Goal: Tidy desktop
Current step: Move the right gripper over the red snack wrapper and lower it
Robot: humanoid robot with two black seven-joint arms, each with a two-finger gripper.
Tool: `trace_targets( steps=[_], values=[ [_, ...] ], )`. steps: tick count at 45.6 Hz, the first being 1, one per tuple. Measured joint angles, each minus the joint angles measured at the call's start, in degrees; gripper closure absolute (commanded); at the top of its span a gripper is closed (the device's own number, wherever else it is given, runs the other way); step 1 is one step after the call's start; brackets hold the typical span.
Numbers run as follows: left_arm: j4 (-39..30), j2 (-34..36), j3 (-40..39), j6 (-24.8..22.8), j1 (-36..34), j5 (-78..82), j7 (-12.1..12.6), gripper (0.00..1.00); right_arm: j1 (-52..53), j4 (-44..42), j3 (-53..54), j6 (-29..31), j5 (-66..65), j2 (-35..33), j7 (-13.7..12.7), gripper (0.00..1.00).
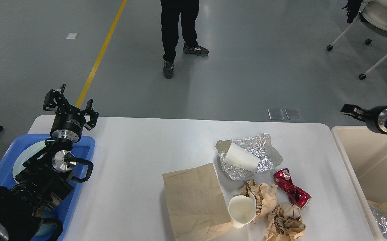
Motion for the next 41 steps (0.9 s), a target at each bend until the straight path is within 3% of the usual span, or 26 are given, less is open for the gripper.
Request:
trace_targets(
  steps=[8, 15, 22, 34, 41],
  values=[
    [0.0, 0.0, 0.0, 0.0, 0.0, 0.0, 0.0, 0.04, 13.5, 7.0, -8.0, 10.9, -0.7, 8.9, 0.0, 0.0],
    [0.0, 0.0, 0.0, 0.0, 0.0, 0.0, 0.0, 0.04, 27.9, 20.3, -8.1, 22.2, -0.8, 11.0, 0.1, 0.0],
    [0.0, 0.0, 0.0, 0.0, 0.0, 0.0, 0.0, 0.04, 39.7, 30.4, -7.5, 29.5, -0.2, 11.7, 0.2, 0.0],
    [0.0, 0.0, 0.0, 0.0, 0.0, 0.0, 0.0, 0.04, 54.1, 41.8, -7.3, 33.5, -0.1, 12.3, 0.3, 0.0],
    [0.0, 0.0, 0.0, 0.0, 0.0, 0.0, 0.0, 0.04, 57.2, 43.7, -7.5, 33.7, -0.6, 13.4, 0.2, 0.0]
  ],
)
